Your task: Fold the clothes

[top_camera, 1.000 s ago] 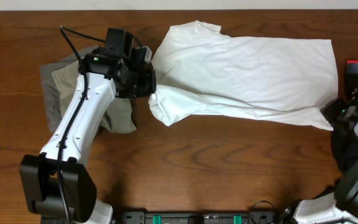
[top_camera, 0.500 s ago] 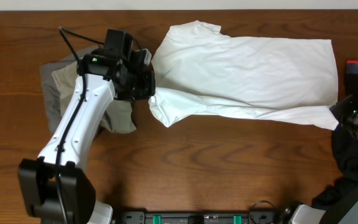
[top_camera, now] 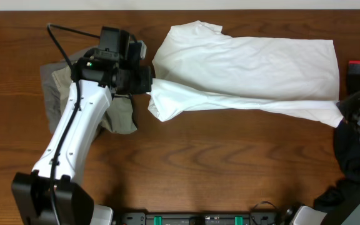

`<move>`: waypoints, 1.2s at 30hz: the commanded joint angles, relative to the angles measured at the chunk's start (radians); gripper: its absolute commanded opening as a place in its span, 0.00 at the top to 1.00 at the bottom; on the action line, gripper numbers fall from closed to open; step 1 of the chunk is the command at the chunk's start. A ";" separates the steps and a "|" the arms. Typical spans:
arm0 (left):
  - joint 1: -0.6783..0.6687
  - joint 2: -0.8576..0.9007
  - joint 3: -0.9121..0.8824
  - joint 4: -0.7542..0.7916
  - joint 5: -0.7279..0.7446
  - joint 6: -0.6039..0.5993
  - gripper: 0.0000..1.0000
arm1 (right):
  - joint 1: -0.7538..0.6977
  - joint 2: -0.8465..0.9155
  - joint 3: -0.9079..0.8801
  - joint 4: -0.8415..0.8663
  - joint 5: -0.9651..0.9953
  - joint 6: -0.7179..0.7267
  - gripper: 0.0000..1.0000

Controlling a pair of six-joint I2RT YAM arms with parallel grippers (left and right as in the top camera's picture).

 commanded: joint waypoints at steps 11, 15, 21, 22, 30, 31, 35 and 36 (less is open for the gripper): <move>0.000 0.156 0.011 0.163 -0.026 0.085 0.94 | 0.030 0.200 0.012 0.253 -0.103 0.032 0.99; 0.000 0.195 0.011 0.235 -0.026 0.092 0.94 | 0.042 0.248 0.012 0.327 -0.103 0.031 0.99; 0.000 0.229 0.011 0.338 -0.026 0.092 0.89 | 0.053 0.326 0.012 0.438 -0.103 0.031 0.94; 0.000 0.233 0.011 0.343 -0.026 0.092 0.78 | 0.054 0.335 0.012 0.445 -0.103 0.031 0.85; 0.002 0.233 0.011 0.284 -0.026 0.092 0.24 | 0.054 0.349 0.012 0.437 -0.242 -0.052 0.45; 0.002 0.233 0.011 0.261 -0.025 0.092 0.24 | 0.054 0.349 0.012 0.428 -0.264 -0.052 0.44; 0.000 0.233 0.011 0.138 0.004 0.092 0.24 | 0.054 0.349 0.012 0.417 -0.388 -0.068 0.42; 0.000 0.233 0.011 0.106 0.017 0.092 0.24 | 0.054 0.349 0.012 0.412 -0.431 -0.074 0.42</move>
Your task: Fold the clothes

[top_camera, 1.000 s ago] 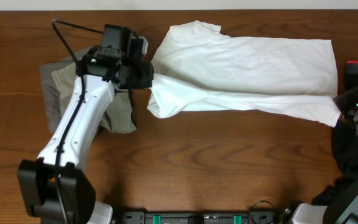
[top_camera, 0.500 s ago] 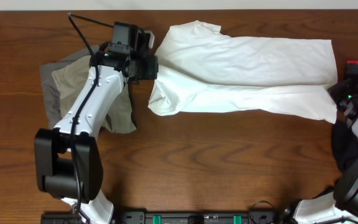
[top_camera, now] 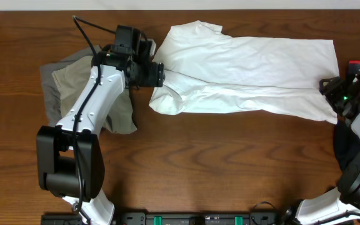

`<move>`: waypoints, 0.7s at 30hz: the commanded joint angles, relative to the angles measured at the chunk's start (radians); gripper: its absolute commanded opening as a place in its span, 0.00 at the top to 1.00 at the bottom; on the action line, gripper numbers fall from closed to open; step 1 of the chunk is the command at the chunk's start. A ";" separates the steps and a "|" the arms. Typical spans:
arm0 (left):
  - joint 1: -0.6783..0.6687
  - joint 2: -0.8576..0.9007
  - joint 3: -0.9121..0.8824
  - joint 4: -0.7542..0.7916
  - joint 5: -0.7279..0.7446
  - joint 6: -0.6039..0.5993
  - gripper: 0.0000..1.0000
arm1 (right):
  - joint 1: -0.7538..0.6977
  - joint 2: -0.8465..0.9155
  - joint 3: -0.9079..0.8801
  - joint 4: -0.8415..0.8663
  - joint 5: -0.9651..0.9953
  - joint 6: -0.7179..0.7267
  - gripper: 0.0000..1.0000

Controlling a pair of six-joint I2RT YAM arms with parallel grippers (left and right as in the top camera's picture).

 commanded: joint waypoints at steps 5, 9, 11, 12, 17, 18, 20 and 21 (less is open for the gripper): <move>-0.019 0.007 -0.016 -0.150 0.050 0.020 0.24 | 0.008 0.005 0.011 -0.114 -0.231 -0.052 0.46; -0.043 0.028 -0.077 -0.109 0.049 0.040 0.23 | 0.008 0.005 0.011 -0.262 -0.130 -0.071 0.46; -0.055 0.046 -0.104 -0.063 0.049 0.055 0.23 | 0.008 0.005 0.011 -0.325 -0.050 -0.083 0.45; -0.060 0.056 -0.108 -0.048 0.049 0.072 0.23 | 0.008 0.005 0.011 -0.345 -0.022 -0.089 0.44; -0.083 0.127 -0.109 -0.034 0.049 0.136 0.44 | 0.008 0.005 0.011 -0.391 0.013 -0.115 0.43; -0.087 0.145 -0.109 -0.034 0.045 0.150 0.57 | 0.008 0.005 0.011 -0.393 0.013 -0.115 0.43; -0.089 0.166 -0.109 -0.035 0.011 0.148 0.94 | 0.008 0.005 0.011 -0.393 0.024 -0.115 0.43; -0.088 0.171 -0.109 -0.040 -0.013 0.137 0.94 | 0.007 0.005 0.011 -0.394 0.034 -0.115 0.43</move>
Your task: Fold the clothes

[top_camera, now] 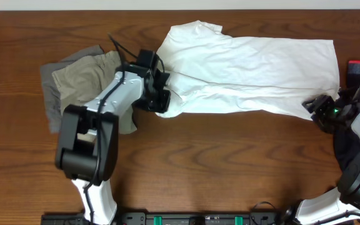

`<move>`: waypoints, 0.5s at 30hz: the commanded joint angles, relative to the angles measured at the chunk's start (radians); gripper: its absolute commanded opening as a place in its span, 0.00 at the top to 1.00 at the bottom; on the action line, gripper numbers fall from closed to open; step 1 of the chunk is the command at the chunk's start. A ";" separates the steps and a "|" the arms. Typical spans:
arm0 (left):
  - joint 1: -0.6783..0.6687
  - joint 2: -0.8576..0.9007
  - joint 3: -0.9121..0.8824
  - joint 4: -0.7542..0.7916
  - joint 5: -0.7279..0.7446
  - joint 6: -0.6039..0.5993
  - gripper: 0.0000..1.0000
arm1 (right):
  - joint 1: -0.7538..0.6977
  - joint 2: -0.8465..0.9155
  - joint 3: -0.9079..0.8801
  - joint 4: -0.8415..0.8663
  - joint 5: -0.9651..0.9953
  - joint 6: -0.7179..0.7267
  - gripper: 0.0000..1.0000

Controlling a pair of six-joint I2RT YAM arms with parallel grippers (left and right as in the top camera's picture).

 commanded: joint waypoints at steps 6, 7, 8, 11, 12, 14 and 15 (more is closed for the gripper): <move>0.035 -0.002 -0.008 -0.084 -0.225 -0.131 0.94 | 0.007 0.005 0.008 -0.015 0.126 -0.026 0.43; 0.043 -0.007 -0.008 -0.091 -0.225 -0.131 0.94 | 0.007 0.005 0.008 -0.015 0.144 -0.026 0.43; 0.050 -0.008 -0.008 -0.095 -0.225 -0.130 0.94 | 0.007 0.005 0.008 -0.016 0.164 -0.026 0.44; 0.058 -0.008 -0.008 -0.095 -0.225 -0.131 0.94 | 0.007 0.005 0.008 -0.024 0.232 -0.022 0.44; 0.058 -0.008 -0.008 -0.093 -0.225 -0.131 0.94 | 0.008 0.005 0.008 -0.028 0.254 -0.018 0.45; 0.058 -0.008 -0.008 -0.089 -0.225 -0.131 0.94 | 0.008 0.005 0.008 -0.037 0.291 0.001 0.47; 0.058 -0.008 -0.008 -0.088 -0.225 -0.131 0.94 | 0.008 0.005 0.008 -0.039 0.299 0.004 0.49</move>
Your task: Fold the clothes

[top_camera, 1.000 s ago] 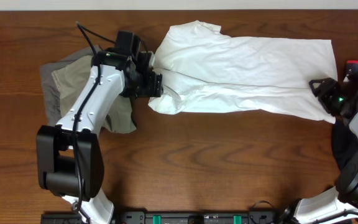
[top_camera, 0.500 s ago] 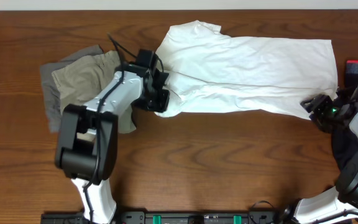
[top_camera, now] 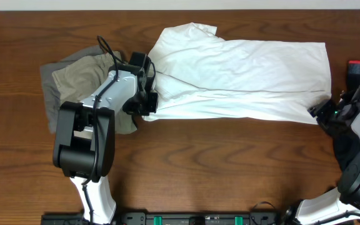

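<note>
The white shirt (top_camera: 242, 69) lies spread across the far half of the table, with its near edge folded up into a long band. My left gripper (top_camera: 147, 105) sits at the band's left end with the cloth bunched into it, and appears shut on it. My right gripper (top_camera: 320, 112) is at the shirt's near right corner, just off the cloth's edge. Its jaws are too small and dark to make out.
A crumpled olive and grey garment (top_camera: 74, 78) lies at the left, partly under the left arm. A red object sits at the right edge, and dark cloth (top_camera: 349, 156) lies below it beside the right arm. Bare wooden table (top_camera: 217, 169) runs along the front.
The whole shirt has shifted a little left and away. The left gripper moved left with the band's end. The right gripper moved slightly right and nearer, to the edge of the shirt's corner.
First both grippers held the shirt's near edge lifted, left at the sleeve end and right at the far right corner. Then they were further back, with the edge laid over the shirt as a folded band. Now the folded shirt lies flatter and shifted left.
</note>
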`<move>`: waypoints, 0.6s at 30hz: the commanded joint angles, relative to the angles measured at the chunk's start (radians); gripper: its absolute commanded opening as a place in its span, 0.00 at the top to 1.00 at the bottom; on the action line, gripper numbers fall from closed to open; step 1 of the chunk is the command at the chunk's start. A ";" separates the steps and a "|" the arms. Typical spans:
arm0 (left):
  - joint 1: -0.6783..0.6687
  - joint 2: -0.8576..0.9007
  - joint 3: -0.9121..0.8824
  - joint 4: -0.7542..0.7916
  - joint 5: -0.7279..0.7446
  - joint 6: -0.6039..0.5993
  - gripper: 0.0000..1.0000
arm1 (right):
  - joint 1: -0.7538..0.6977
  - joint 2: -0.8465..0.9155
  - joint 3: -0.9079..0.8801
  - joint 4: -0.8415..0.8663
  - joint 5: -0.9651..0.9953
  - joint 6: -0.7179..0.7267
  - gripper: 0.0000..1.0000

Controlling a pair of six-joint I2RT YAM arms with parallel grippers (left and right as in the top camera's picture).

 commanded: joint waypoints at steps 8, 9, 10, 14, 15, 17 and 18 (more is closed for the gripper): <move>0.003 -0.027 -0.006 -0.002 -0.040 -0.017 0.93 | 0.005 0.007 -0.002 -0.072 0.328 0.115 0.89; 0.003 -0.027 -0.006 -0.005 -0.040 -0.017 0.93 | 0.002 0.007 -0.002 -0.088 0.368 0.130 0.91; 0.003 -0.027 -0.006 -0.007 -0.040 -0.017 0.93 | -0.002 0.007 -0.002 -0.096 0.385 0.134 0.91; 0.004 -0.027 -0.006 -0.008 -0.040 -0.017 0.93 | -0.026 0.007 -0.002 -0.109 0.404 0.134 0.94; 0.005 -0.027 -0.006 -0.009 -0.040 -0.017 0.93 | -0.033 0.007 -0.002 -0.114 0.412 0.134 0.93; 0.007 -0.027 -0.006 -0.017 -0.040 -0.018 0.93 | -0.048 0.006 -0.002 -0.118 0.428 0.137 0.93; 0.009 -0.027 -0.005 -0.024 -0.040 -0.021 0.92 | -0.056 0.006 -0.002 -0.120 0.428 0.137 0.92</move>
